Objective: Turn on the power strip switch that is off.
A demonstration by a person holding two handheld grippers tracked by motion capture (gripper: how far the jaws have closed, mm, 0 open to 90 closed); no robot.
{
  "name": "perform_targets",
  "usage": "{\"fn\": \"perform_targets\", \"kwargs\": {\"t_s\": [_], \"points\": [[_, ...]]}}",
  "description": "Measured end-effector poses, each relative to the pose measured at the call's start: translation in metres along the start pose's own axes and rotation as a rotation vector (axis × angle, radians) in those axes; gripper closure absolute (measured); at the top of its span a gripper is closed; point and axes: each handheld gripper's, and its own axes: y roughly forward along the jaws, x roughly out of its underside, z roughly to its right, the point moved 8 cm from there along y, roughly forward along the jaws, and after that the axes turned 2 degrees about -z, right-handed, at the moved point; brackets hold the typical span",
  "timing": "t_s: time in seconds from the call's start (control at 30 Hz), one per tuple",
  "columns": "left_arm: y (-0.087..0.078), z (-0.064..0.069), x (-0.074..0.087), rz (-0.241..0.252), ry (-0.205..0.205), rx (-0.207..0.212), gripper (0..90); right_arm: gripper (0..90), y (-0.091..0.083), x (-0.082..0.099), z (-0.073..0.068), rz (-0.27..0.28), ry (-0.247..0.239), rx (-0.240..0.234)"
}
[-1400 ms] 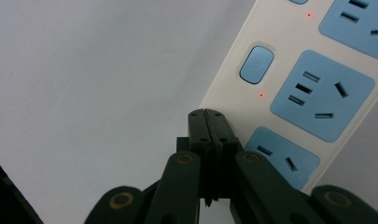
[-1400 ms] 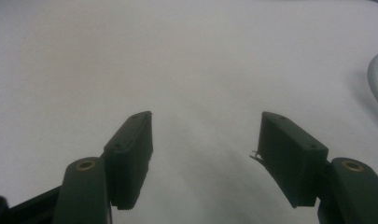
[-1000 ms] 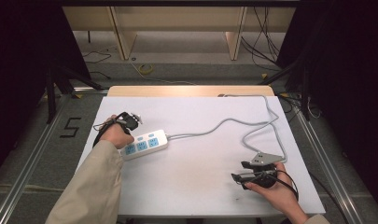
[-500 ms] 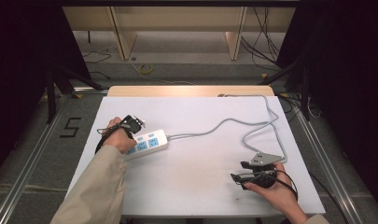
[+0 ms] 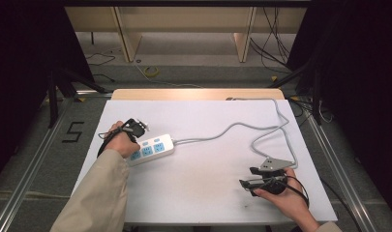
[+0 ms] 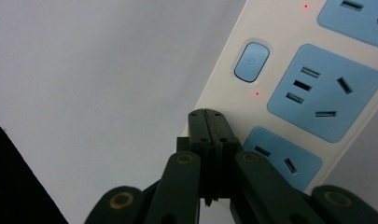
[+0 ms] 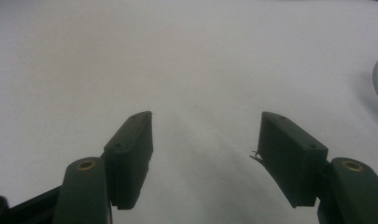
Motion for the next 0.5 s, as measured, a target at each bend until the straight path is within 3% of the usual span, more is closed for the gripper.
{"fn": "perform_targets", "kwargs": {"t_s": [0.2, 0.5], "points": [[-0.001, -0.0008, 0.0011, -0.007, 0.027, 0.002, 89.9, 36.4, -0.0003, 0.0, 0.0, 0.0, 0.001, 0.0], [-0.0027, -0.0023, 0.0019, 0.026, 0.007, 0.033, 89.7, 36.5, -0.001, 0.0001, 0.0013, 0.001, 0.005, 0.002]]}}
